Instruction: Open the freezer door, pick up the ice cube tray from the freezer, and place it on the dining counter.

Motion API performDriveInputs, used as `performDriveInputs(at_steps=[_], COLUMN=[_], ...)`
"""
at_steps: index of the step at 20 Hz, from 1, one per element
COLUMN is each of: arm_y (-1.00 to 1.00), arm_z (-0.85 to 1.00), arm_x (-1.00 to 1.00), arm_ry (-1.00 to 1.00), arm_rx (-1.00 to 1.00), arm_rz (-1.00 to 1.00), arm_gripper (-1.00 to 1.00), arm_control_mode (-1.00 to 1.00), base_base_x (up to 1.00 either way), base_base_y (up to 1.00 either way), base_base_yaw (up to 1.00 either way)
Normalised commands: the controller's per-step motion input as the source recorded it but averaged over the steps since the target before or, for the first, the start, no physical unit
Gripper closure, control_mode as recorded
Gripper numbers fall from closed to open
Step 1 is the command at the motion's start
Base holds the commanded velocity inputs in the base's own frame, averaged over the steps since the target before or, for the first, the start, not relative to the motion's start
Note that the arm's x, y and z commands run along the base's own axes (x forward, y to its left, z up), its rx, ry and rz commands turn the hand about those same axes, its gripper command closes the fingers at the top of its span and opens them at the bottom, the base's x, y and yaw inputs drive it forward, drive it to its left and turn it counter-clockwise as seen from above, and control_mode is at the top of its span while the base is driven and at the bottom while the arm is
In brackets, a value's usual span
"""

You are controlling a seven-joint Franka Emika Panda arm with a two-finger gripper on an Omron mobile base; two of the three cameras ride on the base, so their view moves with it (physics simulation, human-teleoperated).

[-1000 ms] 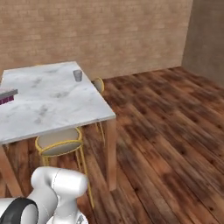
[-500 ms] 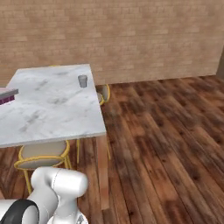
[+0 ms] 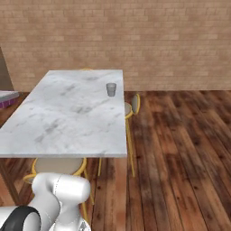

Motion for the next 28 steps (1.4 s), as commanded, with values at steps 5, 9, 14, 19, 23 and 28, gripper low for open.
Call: performDriveInputs(at_steps=[5,9,14,19,23,28], arm_y=[0.0,-0.04,-0.32,-0.59,-0.45,-0.17], arm_z=[0.0,-0.02,-0.21,-0.33,-0.54,-0.85], arm_x=[0.0,0.19,0.85,0.99,0.96,0.98], arm_ry=[0.0,0.0,0.04,0.03,0.0,0.0], arm_rx=[0.0,0.0,0.0,0.0,0.0,-0.12], arm_rz=[0.0,0.02,0.02,0.0,0.0,0.0], arm_gripper=[1.0,1.0,1.0,1.0,1.0,1.0], arm_control_mode=[1.0,-1.0,-1.0,-1.0,-1.0,-1.0], base_base_x=[0.55,0.43,0.0,0.0,0.0,0.0], base_base_y=[-0.07,-0.1,0.0,0.0,0.0,0.0], base_base_yaw=[0.21,0.09,0.0,0.0,0.0,0.0])
